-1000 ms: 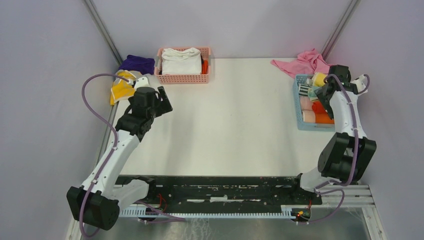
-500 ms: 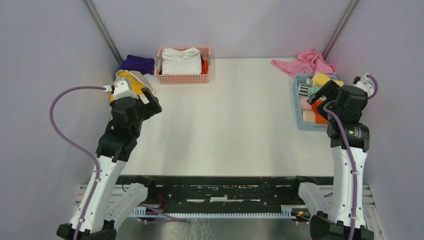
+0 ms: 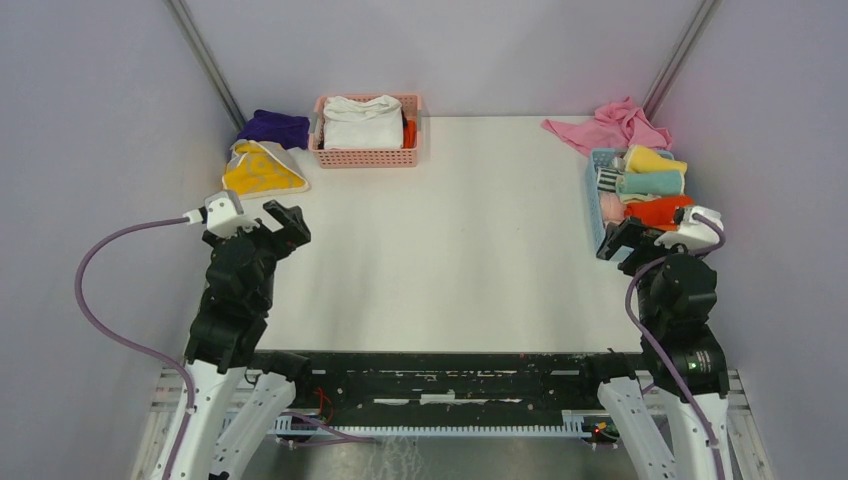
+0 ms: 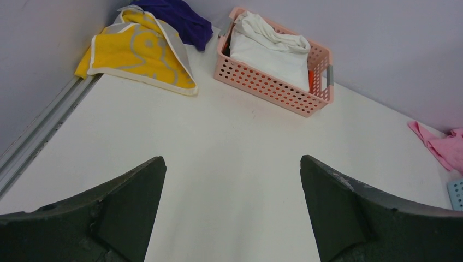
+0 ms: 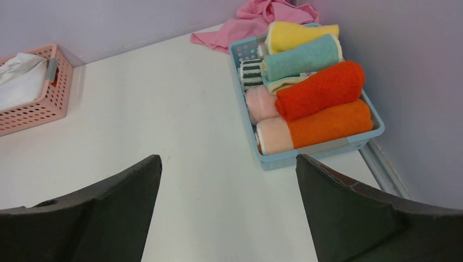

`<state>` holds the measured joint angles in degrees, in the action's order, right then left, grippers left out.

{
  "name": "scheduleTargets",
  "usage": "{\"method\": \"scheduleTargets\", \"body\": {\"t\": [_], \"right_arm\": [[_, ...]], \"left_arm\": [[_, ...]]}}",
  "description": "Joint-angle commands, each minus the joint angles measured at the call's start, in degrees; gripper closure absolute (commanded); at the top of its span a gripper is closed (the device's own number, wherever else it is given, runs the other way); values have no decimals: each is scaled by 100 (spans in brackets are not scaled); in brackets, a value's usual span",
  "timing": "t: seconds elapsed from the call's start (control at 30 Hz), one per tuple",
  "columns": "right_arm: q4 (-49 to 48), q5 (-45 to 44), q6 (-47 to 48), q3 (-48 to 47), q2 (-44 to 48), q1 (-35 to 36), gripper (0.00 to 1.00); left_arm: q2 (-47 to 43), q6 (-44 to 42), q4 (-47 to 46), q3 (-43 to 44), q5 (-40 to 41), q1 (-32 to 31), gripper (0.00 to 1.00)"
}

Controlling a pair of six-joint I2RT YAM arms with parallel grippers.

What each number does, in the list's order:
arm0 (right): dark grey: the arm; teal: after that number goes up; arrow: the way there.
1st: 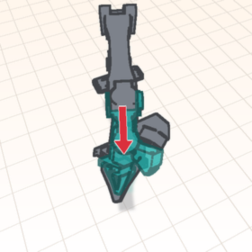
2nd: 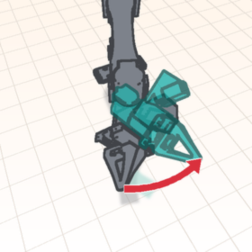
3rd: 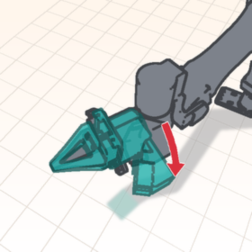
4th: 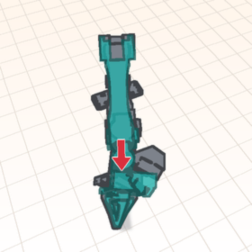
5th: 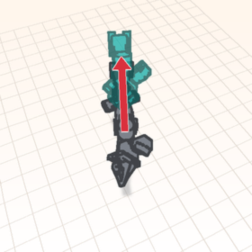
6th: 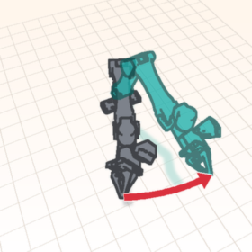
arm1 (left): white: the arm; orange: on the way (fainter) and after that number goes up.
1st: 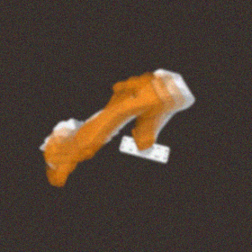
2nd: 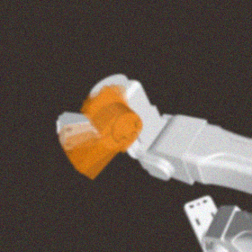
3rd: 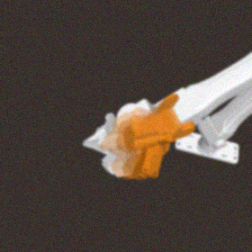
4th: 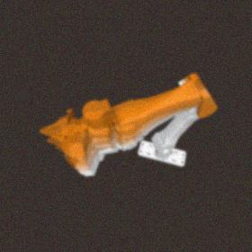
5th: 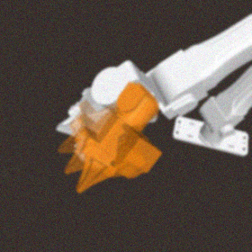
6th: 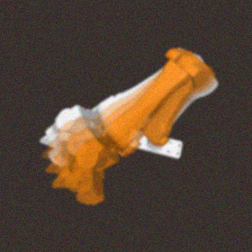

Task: Roll the towels
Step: Reset both arms

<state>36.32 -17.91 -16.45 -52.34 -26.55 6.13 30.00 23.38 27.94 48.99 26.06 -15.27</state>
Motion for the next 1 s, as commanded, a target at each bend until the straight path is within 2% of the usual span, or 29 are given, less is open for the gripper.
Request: {"method": "scheduleTargets", "body": {"t": [0.0,0.23,0.97], "right_arm": [[-744,-623,478,522,367,136,0],[-1148,-705,531,947,444,176,0],[-1250,-391,652,1032,297,204,0]], "left_arm": [[219,-512,-849,-142,170,-20,1],[305,-623,-1065,-470,194,-14,1],[278,-527,-1081,-566,144,-20,1]]}}
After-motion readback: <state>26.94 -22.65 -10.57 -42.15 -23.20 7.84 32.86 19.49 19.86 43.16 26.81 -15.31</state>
